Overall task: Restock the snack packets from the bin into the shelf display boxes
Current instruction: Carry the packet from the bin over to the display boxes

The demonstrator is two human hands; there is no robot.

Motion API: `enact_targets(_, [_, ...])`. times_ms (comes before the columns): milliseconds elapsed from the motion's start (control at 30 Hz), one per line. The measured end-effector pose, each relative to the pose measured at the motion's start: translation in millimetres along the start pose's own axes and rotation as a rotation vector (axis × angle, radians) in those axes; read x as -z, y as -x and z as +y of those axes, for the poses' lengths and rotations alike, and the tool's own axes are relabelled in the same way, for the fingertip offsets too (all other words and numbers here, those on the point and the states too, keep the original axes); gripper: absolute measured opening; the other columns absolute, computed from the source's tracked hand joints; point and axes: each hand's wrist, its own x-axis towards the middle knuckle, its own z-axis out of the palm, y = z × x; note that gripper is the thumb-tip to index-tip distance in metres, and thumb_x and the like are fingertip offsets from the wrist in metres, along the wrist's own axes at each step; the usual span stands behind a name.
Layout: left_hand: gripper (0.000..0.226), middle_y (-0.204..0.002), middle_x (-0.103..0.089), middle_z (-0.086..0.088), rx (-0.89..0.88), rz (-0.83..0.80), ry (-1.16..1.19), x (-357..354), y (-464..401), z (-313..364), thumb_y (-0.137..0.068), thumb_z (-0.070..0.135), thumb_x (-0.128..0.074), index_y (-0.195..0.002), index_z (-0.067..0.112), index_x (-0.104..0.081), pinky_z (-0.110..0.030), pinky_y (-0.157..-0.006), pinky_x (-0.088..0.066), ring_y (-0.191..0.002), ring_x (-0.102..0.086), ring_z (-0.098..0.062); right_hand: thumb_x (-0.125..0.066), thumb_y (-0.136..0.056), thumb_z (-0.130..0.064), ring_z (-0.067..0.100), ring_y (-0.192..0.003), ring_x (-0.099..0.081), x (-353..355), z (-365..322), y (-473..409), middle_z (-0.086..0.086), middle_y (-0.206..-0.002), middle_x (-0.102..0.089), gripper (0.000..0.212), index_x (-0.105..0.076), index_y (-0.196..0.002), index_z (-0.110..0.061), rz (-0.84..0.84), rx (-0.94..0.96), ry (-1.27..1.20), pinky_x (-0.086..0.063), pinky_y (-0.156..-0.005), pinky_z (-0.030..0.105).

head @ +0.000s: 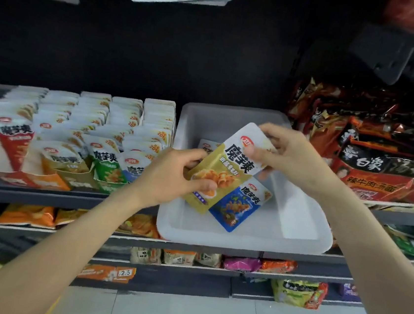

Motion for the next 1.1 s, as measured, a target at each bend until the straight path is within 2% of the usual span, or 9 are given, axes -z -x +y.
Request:
enact_targets(133, [0.038, -0.082, -0.072, 0.011, -0.126, 0.204, -0.197, 24, 32, -10, -0.075, 0.053, -0.068, -0.093, 0.020, -0.066, -0.028, -0.061, -0.052, -0.071, -0.067, -0.004, -0.065, -0.079, -0.034, 0.018, -0.070, -0.070, -33, -24, -11, 0.005, -0.083, -0.073, 0.030, -0.070, -0.092, -0.007, 0.014, 0.097, 0.105, -0.058, -0.062, 0.041])
enact_targets(233, [0.033, -0.095, -0.066, 0.021, -0.217, 0.510, -0.237, 55, 64, -30, -0.084, 0.044, -0.062, -0.108, 0.022, -0.063, -0.011, -0.071, -0.051, -0.084, -0.063, 0.008, -0.067, -0.087, -0.026, 0.019, -0.070, -0.071, -62, -38, -24, 0.010, -0.083, -0.071, 0.026, -0.066, -0.093, 0.000, 0.157, 0.153, 0.086, -0.054, -0.066, 0.058])
enact_targets(367, [0.020, -0.100, -0.064, 0.018, -0.100, 0.849, -0.307, 109, 115, -92, -0.095, 0.031, -0.054, -0.108, 0.019, -0.062, -0.040, -0.085, -0.053, -0.090, -0.061, -0.002, -0.063, -0.091, -0.024, 0.017, -0.066, -0.070, -117, -61, -41, 0.016, -0.080, -0.066, 0.026, -0.062, -0.087, 0.002, 0.282, 0.250, 0.086, -0.057, -0.058, 0.043])
enact_targets(500, [0.021, -0.111, -0.064, -0.002, 0.055, 0.639, -0.547, 147, 134, -153, -0.091, 0.014, -0.058, -0.111, 0.016, -0.065, -0.048, -0.094, -0.046, -0.107, -0.055, -0.020, -0.062, -0.091, -0.030, 0.020, -0.062, -0.067, -186, -71, -66, 0.000, -0.064, -0.058, 0.020, -0.059, -0.077, -0.017, 0.276, 0.396, 0.348, -0.047, -0.049, 0.033])
enact_targets(600, [0.029, -0.108, -0.060, -0.005, -0.012, 0.497, -0.646, 171, 126, -170, -0.088, 0.006, -0.058, -0.114, 0.016, -0.066, -0.038, -0.080, -0.049, -0.099, -0.052, -0.023, -0.065, -0.089, -0.020, -0.009, -0.064, -0.060, -223, -69, -82, -0.028, -0.071, -0.057, 0.012, -0.072, -0.096, -0.013, 0.288, 0.478, 0.426, -0.043, -0.058, 0.007])
enact_targets(667, [0.029, -0.109, -0.060, -0.005, -0.087, 0.412, -0.670, 186, 118, -176, -0.088, 0.006, -0.055, -0.112, 0.016, -0.068, -0.034, -0.074, -0.050, -0.092, -0.054, -0.022, -0.066, -0.088, -0.015, -0.019, -0.066, -0.054, -237, -70, -89, -0.029, -0.073, -0.055, 0.012, -0.073, -0.097, -0.012, 0.322, 0.492, 0.481, -0.037, -0.060, 0.000])
enact_targets(867, [0.039, -0.115, -0.061, -0.004, -0.104, 0.347, -0.581, 203, 107, -188, -0.092, 0.006, -0.057, -0.128, 0.020, -0.059, -0.025, -0.078, -0.042, -0.101, -0.053, -0.019, -0.059, -0.091, -0.022, 0.017, -0.062, -0.067, -268, -74, -111, 0.000, -0.073, -0.072, 0.017, -0.072, -0.096, -0.012, 0.268, 0.529, 0.763, -0.055, -0.056, 0.033])
enact_targets(1000, [0.029, -0.112, -0.063, -0.005, -0.120, 0.362, -0.589, 204, 102, -187, -0.089, 0.011, -0.062, -0.118, 0.012, -0.065, -0.027, -0.082, -0.039, -0.103, -0.055, -0.023, -0.050, -0.097, -0.030, 0.029, -0.069, -0.066, -283, -84, -130, 0.005, -0.075, -0.069, 0.023, -0.067, -0.101, -0.015, 0.110, 0.433, 1.011, -0.048, -0.058, 0.034])
enact_targets(1100, [0.028, -0.114, -0.063, -0.005, -0.063, 0.408, -0.471, 206, 98, -182, -0.088, 0.009, -0.063, -0.116, 0.007, -0.065, -0.025, -0.085, -0.039, -0.102, -0.053, -0.014, -0.049, -0.097, -0.032, 0.023, -0.076, -0.053, -286, -97, -140, 0.001, -0.077, -0.057, 0.021, -0.064, -0.108, -0.021, -0.049, 0.350, 1.068, -0.031, -0.061, 0.031])
